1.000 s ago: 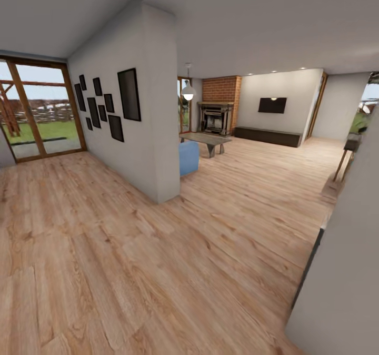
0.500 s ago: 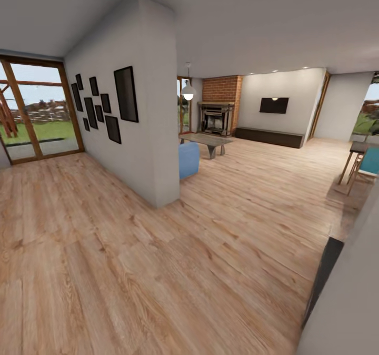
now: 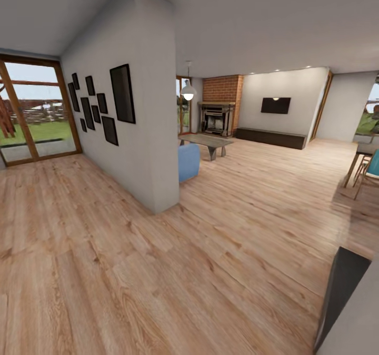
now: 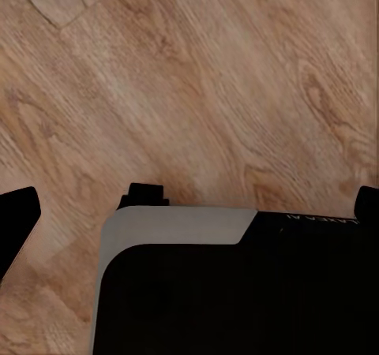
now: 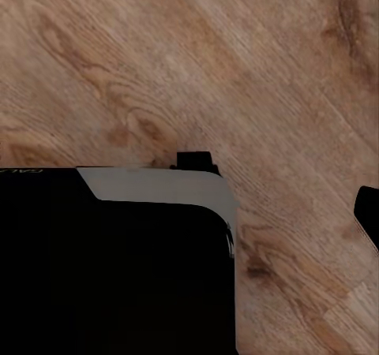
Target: Move the two storage containers from the living room to the garage. In the garage, place one container on the floor and stack the other container on top of it (either order is fine).
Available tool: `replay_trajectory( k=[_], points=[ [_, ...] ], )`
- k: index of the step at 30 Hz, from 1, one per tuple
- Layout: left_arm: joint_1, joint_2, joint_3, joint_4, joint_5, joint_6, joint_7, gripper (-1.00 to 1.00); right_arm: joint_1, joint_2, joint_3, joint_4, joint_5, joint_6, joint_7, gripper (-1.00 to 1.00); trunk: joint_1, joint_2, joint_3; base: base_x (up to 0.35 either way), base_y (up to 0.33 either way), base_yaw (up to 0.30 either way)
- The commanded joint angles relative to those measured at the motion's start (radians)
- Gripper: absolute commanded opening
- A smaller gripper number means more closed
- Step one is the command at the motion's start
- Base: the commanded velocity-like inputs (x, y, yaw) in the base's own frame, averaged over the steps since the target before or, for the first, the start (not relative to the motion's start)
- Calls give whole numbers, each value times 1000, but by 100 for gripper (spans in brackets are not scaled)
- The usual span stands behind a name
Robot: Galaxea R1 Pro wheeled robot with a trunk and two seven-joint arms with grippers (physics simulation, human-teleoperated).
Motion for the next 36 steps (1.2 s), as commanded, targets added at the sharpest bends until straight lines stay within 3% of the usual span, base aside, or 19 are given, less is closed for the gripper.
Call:
replay_trajectory(
  k=[1,36],
  points=[
    [-1,0,-1,1,10,-2,-6,100,-1,1,8,3,-7,-4,0,100,1,-1,-1,322,0,0],
    [-1,1,-1,1,10,-2,-6,100,-1,1,8,3,-7,-5,-1,100,1,-1,-1,322,0,0]
  ],
)
